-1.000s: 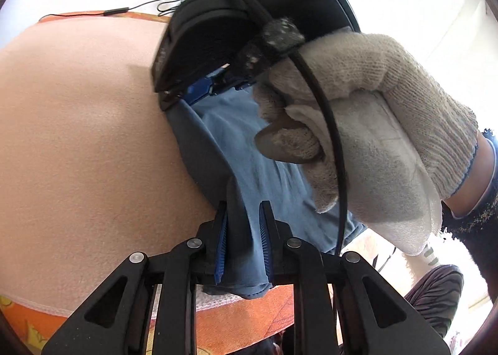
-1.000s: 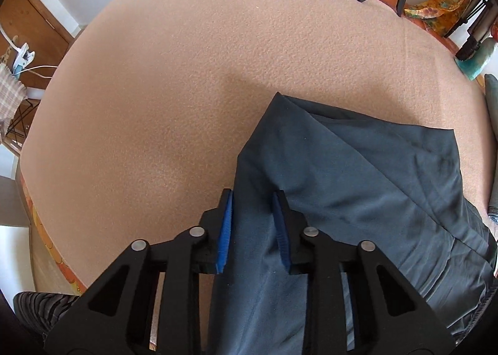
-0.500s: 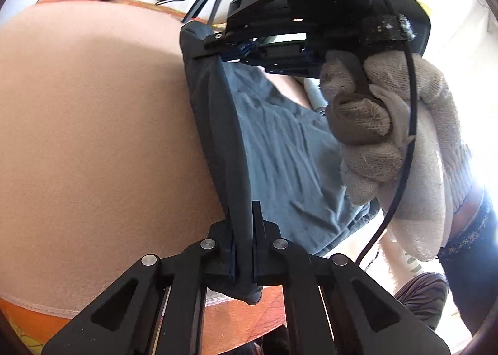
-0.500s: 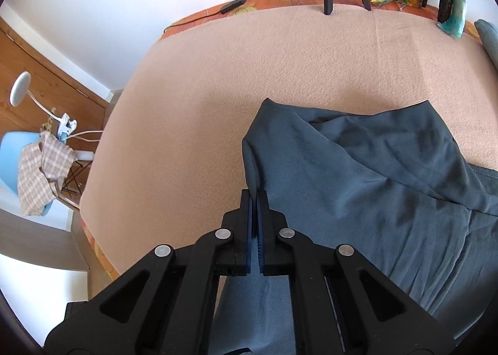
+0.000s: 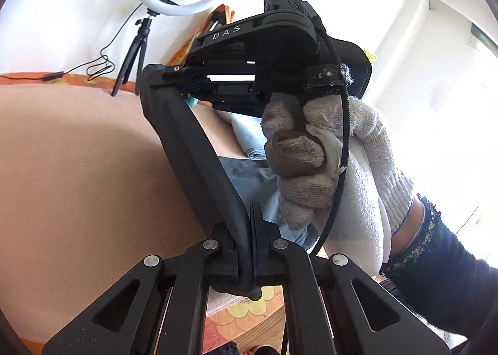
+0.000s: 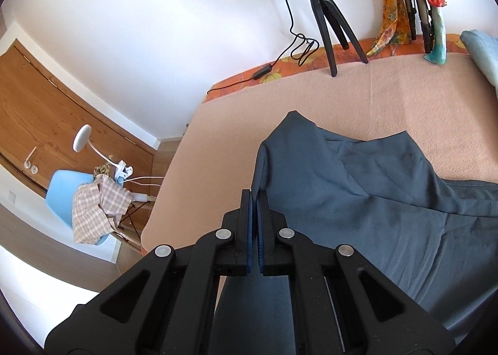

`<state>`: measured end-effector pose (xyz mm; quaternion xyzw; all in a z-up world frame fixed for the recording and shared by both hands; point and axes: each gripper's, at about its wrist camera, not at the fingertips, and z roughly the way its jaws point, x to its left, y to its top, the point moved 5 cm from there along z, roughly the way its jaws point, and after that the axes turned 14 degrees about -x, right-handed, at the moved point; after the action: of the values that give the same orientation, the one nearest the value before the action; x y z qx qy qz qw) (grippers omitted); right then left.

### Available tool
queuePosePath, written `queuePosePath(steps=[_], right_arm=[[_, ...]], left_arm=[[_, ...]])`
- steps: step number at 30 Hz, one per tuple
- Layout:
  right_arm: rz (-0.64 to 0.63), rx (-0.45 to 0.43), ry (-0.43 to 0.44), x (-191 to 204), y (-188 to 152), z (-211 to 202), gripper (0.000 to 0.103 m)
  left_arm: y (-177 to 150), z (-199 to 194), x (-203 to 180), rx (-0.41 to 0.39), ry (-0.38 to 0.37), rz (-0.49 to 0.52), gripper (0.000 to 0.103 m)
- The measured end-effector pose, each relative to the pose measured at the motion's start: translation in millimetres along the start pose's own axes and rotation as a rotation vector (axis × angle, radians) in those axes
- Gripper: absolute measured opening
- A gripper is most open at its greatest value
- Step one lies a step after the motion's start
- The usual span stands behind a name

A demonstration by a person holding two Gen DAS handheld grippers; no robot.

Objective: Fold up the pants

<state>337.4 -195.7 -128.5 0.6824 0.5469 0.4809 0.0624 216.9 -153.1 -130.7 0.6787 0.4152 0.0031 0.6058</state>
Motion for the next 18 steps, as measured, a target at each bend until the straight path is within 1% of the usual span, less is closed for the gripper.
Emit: queuePosePath(steps=[3,5,6,9,15,18], right_arm=[[0.014,-0.041,0.014,-10.0,13.2,-27.8,0.003],[0.021,-0.069,0.012,-18.5,22.6,-48.3,0.003],[0.028,-0.082,0.009,-22.8,26.6,-57.3,0.003],[0.046,-0.122,-0.003,-41.8,41.4,-88.3,0.003],[0.074,-0.195,-0.051,-88.0,61.0,-145.5,0.003],[0.087,-0.219,-0.085,-114.1,66.8,-169.9,0.003]], left_arm=[[1.3,14.8,-18.7,0.007,-0.043,0.011,0.004],[2.2,24.4,-31.6,0.015,-0.079,0.008,0.004],[3.7,29.4,-44.0,0.020,-0.095,0.010,0.004],[4.7,49.4,-65.0,0.032,-0.138,0.032,0.004],[-4.3,93.2,-109.0,0.070,-0.219,0.066,0.004],[-8.6,123.1,-122.2,0.095,-0.255,0.072,0.004]])
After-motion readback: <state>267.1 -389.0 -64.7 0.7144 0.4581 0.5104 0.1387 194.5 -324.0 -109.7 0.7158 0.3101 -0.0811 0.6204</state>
